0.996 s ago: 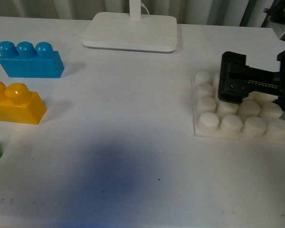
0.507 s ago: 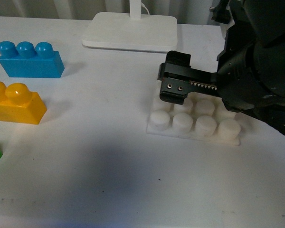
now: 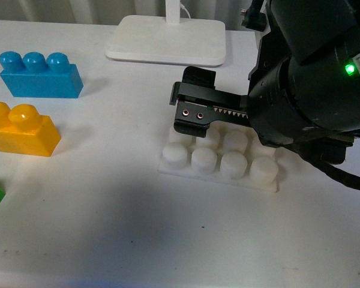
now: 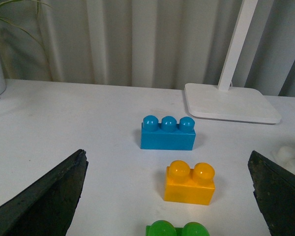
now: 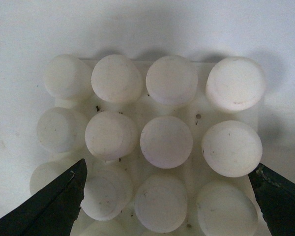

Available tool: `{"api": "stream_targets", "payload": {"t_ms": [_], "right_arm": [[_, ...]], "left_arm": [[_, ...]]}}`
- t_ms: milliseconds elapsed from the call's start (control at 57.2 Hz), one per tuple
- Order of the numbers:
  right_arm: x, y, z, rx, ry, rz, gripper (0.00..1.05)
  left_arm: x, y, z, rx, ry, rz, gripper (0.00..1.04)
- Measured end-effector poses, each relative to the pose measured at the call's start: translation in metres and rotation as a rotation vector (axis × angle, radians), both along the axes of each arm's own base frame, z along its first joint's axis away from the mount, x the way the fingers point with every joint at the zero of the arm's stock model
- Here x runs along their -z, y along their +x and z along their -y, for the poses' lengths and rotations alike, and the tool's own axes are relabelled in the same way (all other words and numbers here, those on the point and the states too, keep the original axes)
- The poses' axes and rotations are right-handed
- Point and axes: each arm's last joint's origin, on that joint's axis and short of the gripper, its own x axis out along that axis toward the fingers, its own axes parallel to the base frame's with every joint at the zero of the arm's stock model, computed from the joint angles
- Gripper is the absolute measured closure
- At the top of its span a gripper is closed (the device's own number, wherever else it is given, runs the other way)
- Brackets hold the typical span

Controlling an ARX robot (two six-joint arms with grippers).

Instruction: Insert yellow block into base center

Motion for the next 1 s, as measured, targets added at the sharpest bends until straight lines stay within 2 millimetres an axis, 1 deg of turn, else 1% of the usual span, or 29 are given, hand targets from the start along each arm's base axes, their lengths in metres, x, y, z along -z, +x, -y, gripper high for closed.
{"api": "stream_targets", "payload": {"t_ms": [70,245,367,437,489,594,716,874,961,996], "right_arm": [[-0.007,0.001,0.007,-0.008,0.006,0.016,0.09],[-0.040,0.001,0.037,-0.009,0.039,0.110,0.09],[-0.060,-0.008,0.060,-0.034,0.046,0.182,0.09],[-0.073,-0.018,0.075,-0.060,0.058,0.234,0.09],[-0.079,-0.023,0.083,-0.070,0.054,0.264,0.09],[-0.096,-0.044,0.108,-0.083,0.067,0.357,0.09],[-0.103,-0.066,0.130,-0.070,0.063,0.455,0.09],[-0.107,-0.099,0.155,-0.049,0.042,0.583,0.09],[-0.103,-0.124,0.173,-0.001,0.070,0.657,0.09],[-0.101,-0.129,0.177,0.021,0.088,0.678,0.09]], "left_arm": [[0.000,0.000,0.000,0.000,0.000,0.000,0.06],[0.000,0.000,0.000,0.000,0.000,0.000,0.06],[0.000,0.000,0.000,0.000,0.000,0.000,0.06],[0.000,0.000,0.000,0.000,0.000,0.000,0.06],[0.000,0.000,0.000,0.000,0.000,0.000,0.06],[0.000,0.000,0.000,0.000,0.000,0.000,0.06],[0.000,0.000,0.000,0.000,0.000,0.000,0.06],[0.000,0.000,0.000,0.000,0.000,0.000,0.06],[0.000,0.000,0.000,0.000,0.000,0.000,0.06],[0.000,0.000,0.000,0.000,0.000,0.000,0.06]]}}
